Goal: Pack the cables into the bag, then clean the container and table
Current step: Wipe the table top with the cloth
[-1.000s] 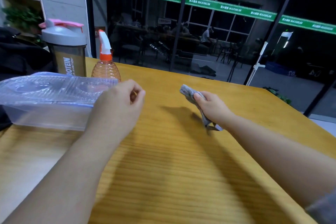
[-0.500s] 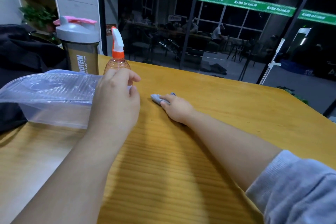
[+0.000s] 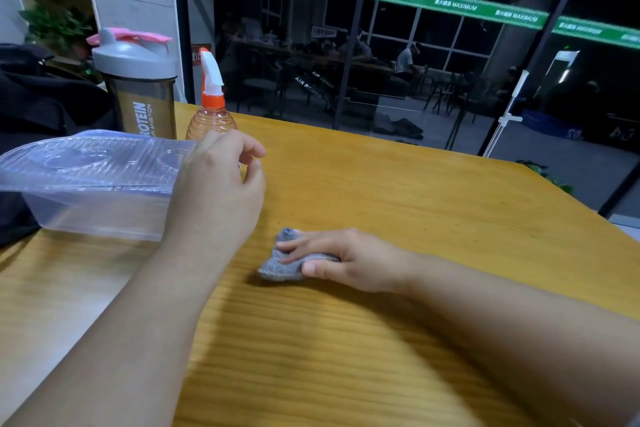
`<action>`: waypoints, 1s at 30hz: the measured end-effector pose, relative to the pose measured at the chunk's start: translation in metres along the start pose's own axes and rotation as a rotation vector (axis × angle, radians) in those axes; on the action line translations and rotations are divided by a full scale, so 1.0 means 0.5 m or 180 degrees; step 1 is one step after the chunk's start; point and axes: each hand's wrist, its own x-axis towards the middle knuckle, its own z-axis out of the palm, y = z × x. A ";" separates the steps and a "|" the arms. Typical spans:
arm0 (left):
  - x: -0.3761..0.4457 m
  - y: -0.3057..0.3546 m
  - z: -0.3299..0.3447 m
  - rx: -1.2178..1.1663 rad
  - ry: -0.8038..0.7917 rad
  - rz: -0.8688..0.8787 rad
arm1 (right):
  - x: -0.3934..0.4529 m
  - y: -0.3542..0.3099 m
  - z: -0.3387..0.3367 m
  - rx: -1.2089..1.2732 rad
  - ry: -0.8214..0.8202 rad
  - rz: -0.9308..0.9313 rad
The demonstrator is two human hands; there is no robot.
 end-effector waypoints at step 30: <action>-0.041 0.032 0.039 -0.0258 -0.1073 0.0507 | -0.059 0.230 -0.128 -0.0710 0.1042 0.2837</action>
